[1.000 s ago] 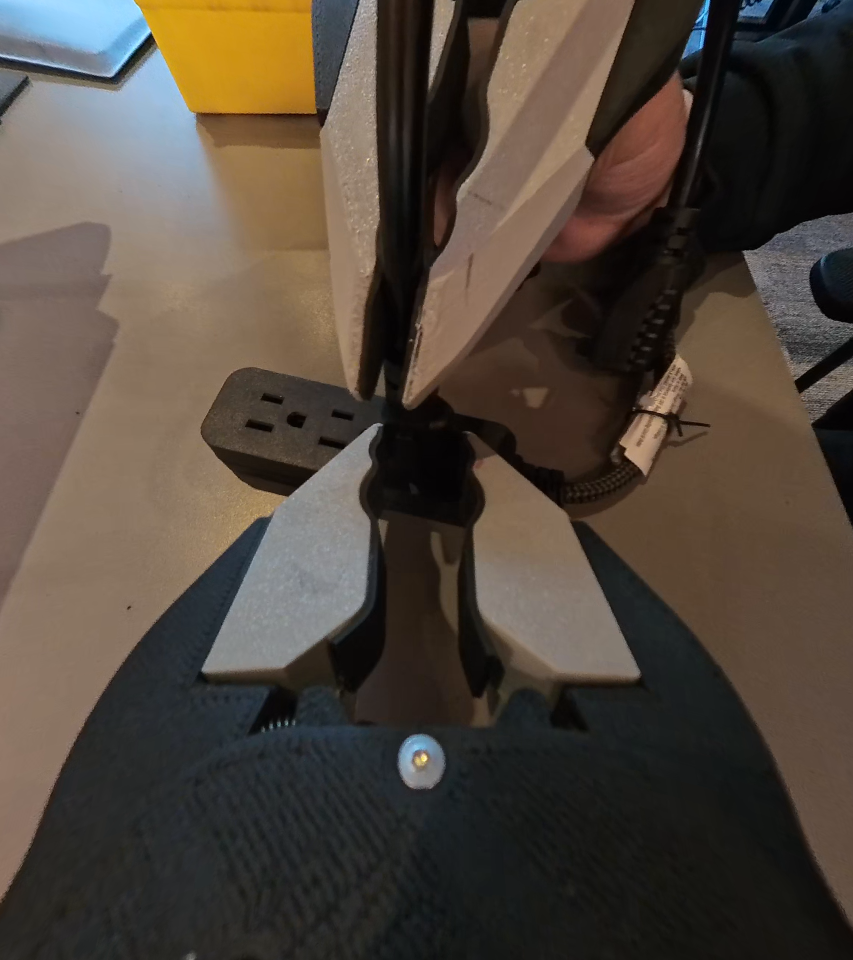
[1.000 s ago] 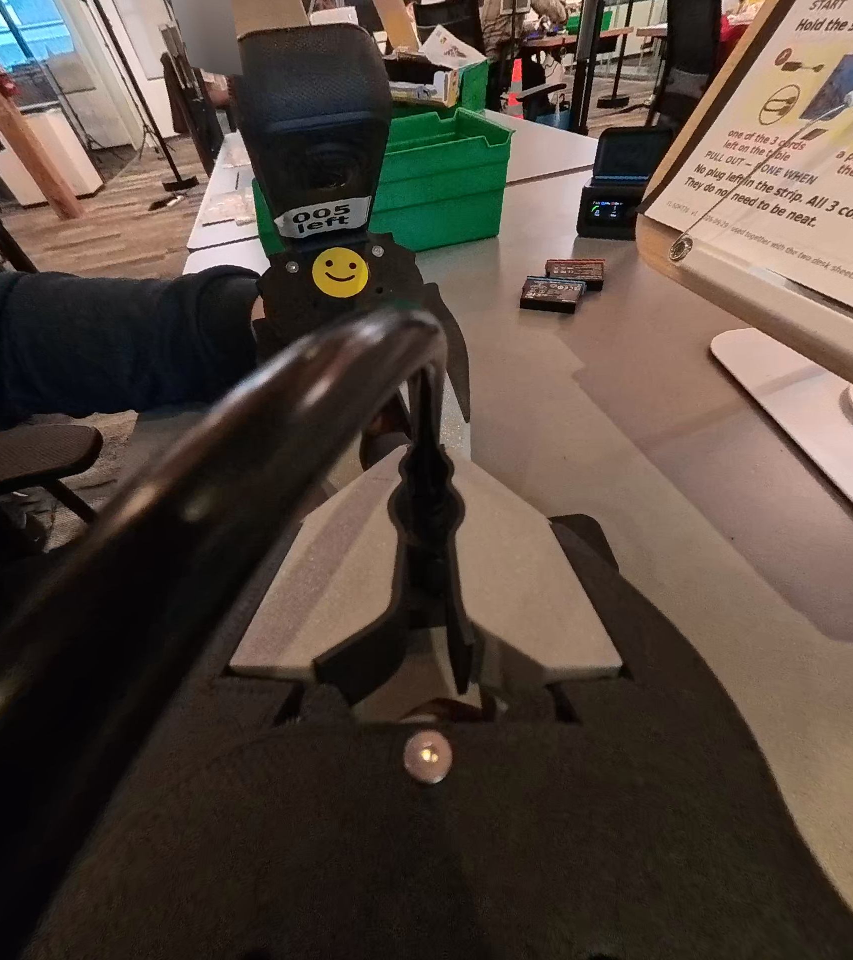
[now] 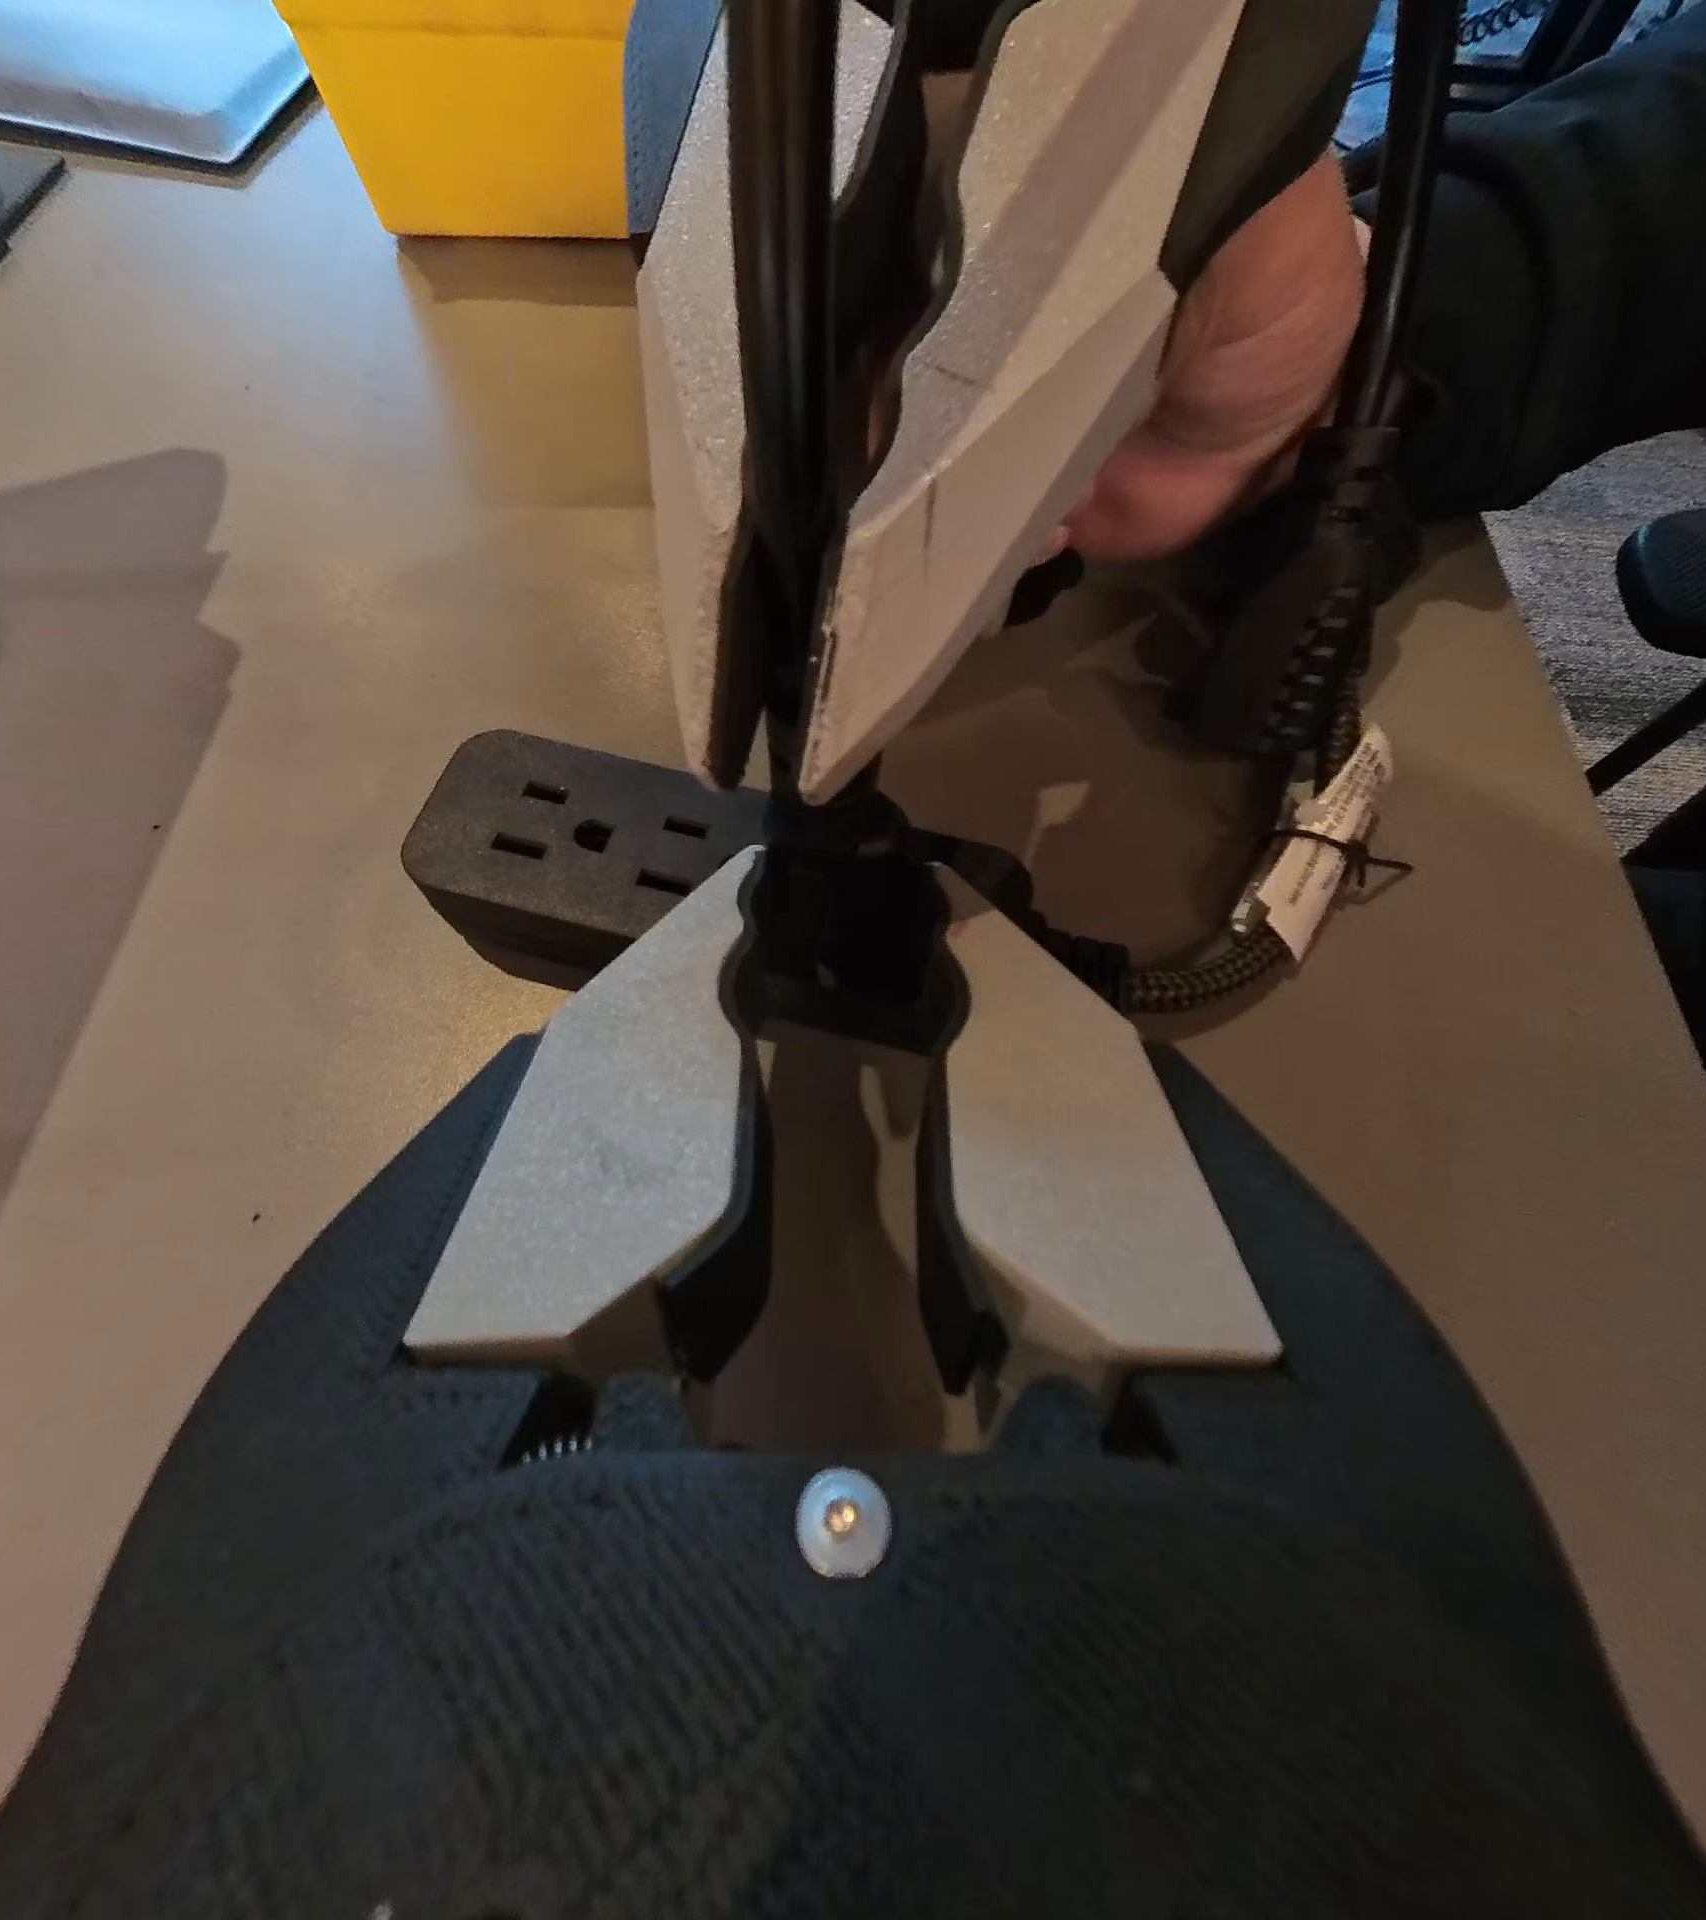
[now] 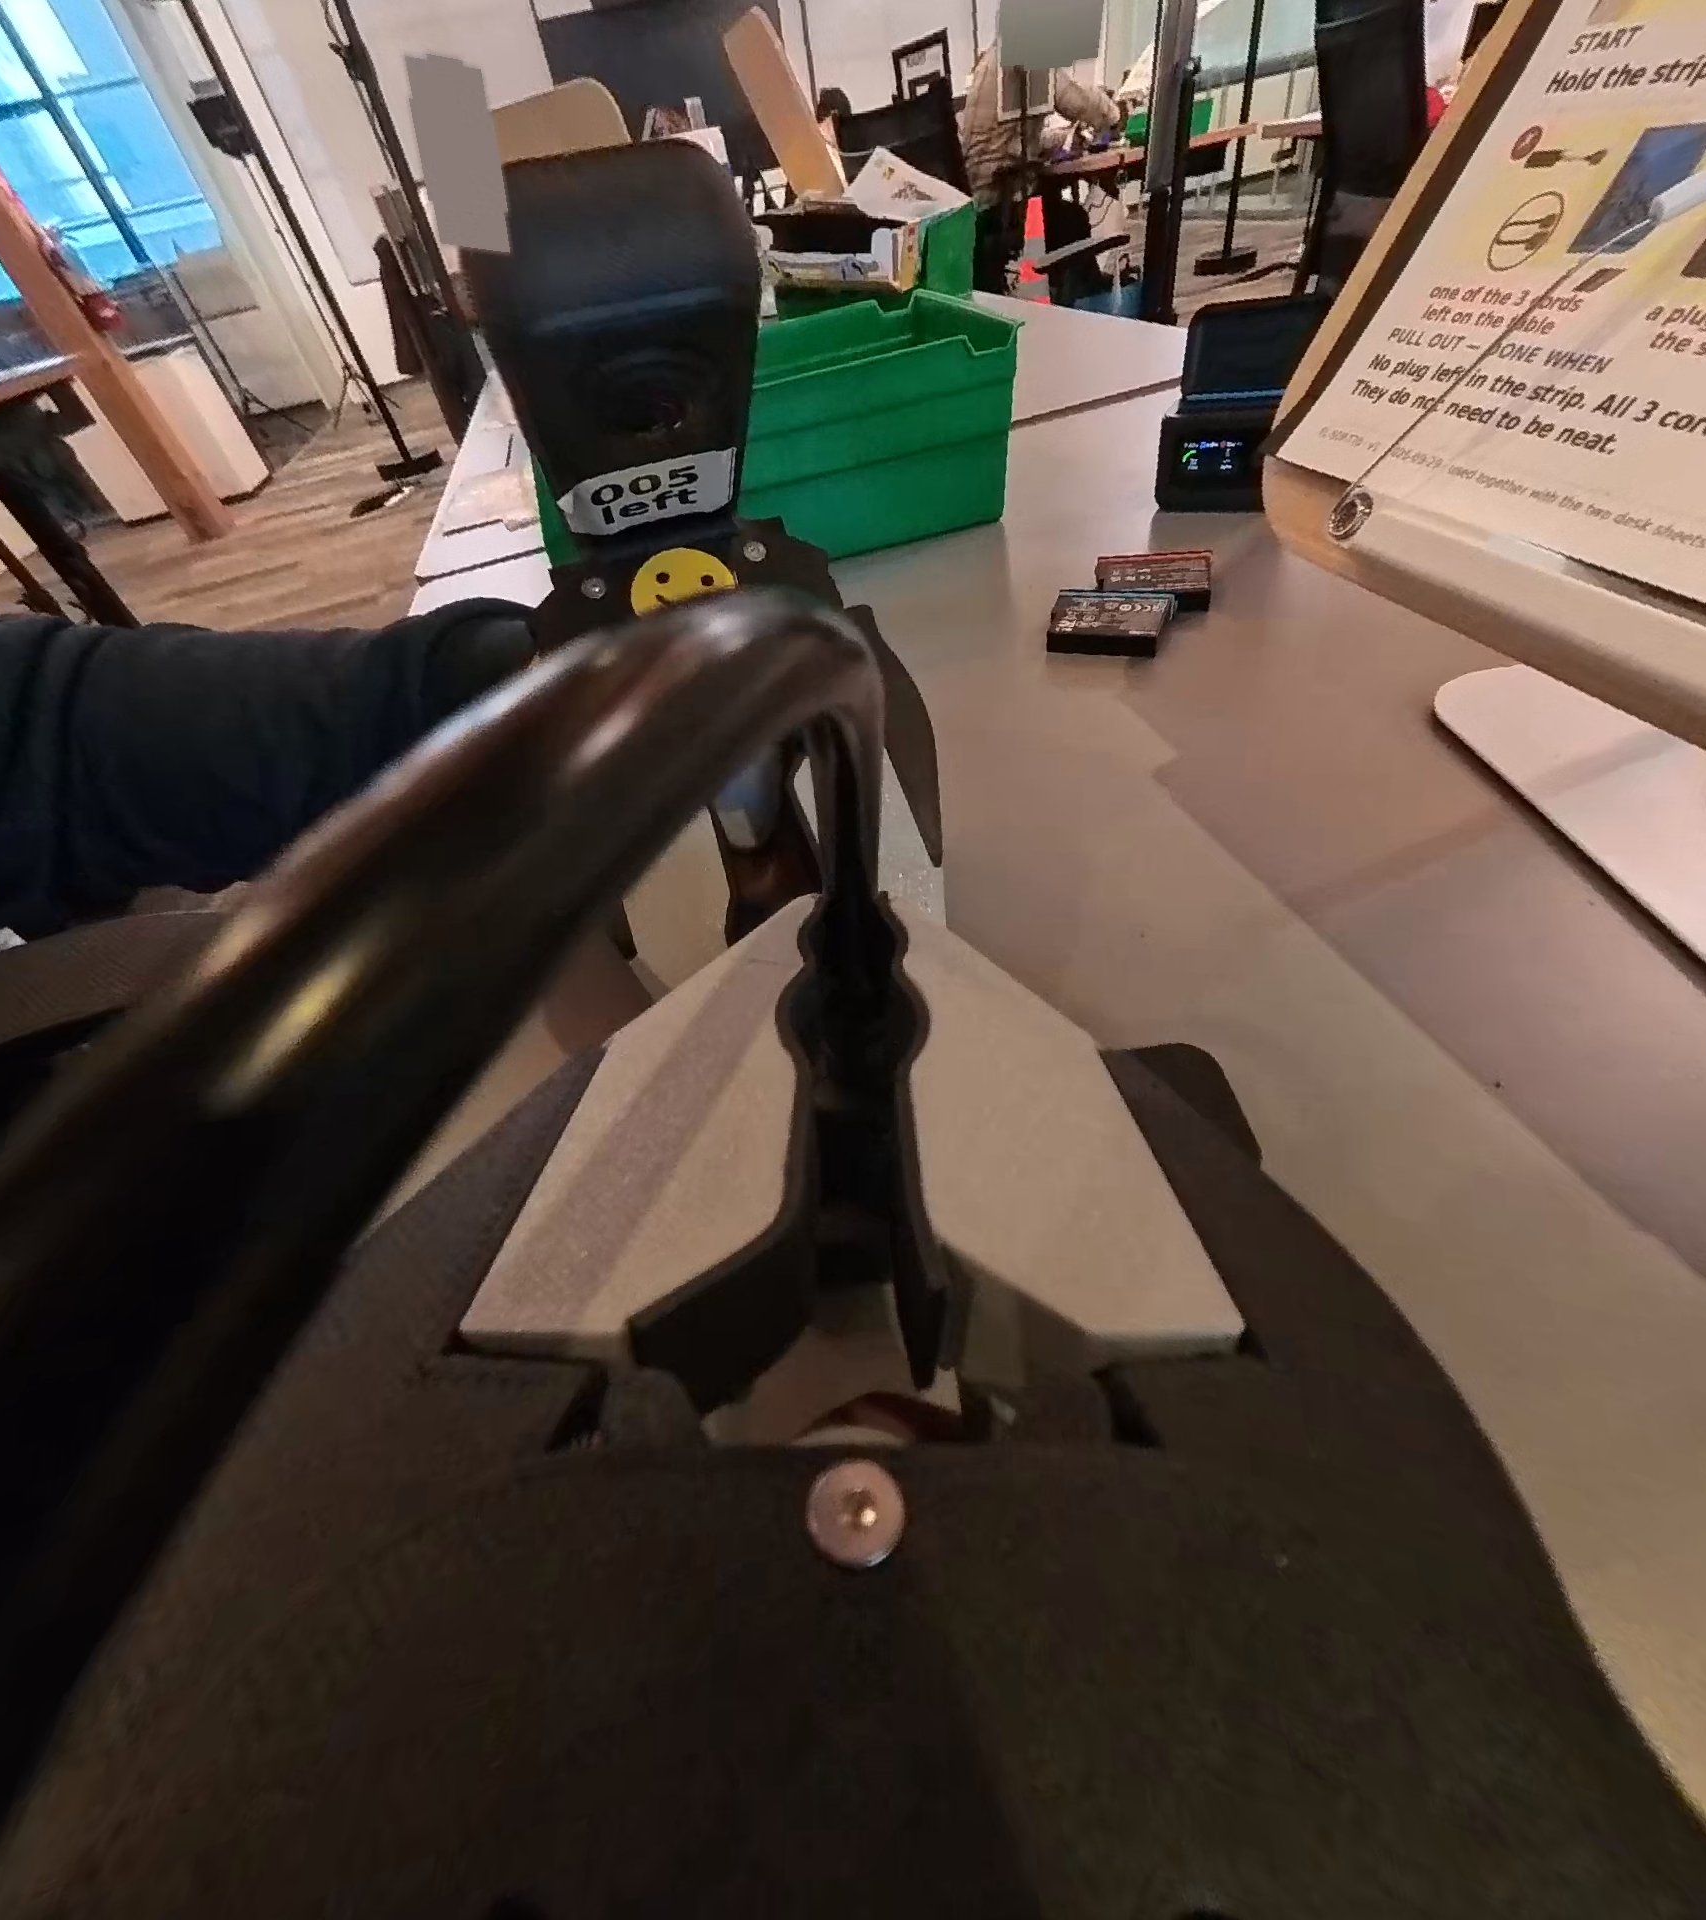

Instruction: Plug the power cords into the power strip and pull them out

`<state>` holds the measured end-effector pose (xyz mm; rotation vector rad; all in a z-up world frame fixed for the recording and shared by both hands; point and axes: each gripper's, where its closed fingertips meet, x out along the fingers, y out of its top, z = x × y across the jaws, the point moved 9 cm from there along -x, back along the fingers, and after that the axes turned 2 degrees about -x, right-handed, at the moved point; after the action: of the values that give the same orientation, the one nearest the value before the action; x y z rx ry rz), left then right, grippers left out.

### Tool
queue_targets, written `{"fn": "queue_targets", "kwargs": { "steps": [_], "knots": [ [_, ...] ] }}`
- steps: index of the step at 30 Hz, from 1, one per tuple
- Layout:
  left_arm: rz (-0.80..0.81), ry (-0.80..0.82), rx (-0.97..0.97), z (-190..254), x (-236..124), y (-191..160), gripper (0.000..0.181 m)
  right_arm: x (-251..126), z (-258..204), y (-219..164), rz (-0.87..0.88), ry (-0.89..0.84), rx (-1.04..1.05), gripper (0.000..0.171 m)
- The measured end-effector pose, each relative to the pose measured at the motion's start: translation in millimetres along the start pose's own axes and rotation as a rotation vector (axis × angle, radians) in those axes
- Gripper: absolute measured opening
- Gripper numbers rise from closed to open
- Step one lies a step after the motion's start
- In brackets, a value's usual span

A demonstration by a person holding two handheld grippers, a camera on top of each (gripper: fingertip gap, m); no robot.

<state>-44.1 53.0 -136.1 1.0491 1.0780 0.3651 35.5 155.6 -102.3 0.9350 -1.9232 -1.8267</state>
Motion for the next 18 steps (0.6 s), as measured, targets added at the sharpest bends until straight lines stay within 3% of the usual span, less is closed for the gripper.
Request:
{"fn": "queue_targets", "kwargs": {
  "steps": [16,18],
  "knots": [
    [0.032,0.008,-0.01,-0.2,-2.6,0.5,0.027,2.0,3.5,3.5,0.069,0.006,0.051,0.0],
    [0.069,0.021,-0.053,0.4,-1.5,3.0,0.026,-4.3,6.0,9.9,0.162,-0.009,0.07,0.001]
  ]
}}
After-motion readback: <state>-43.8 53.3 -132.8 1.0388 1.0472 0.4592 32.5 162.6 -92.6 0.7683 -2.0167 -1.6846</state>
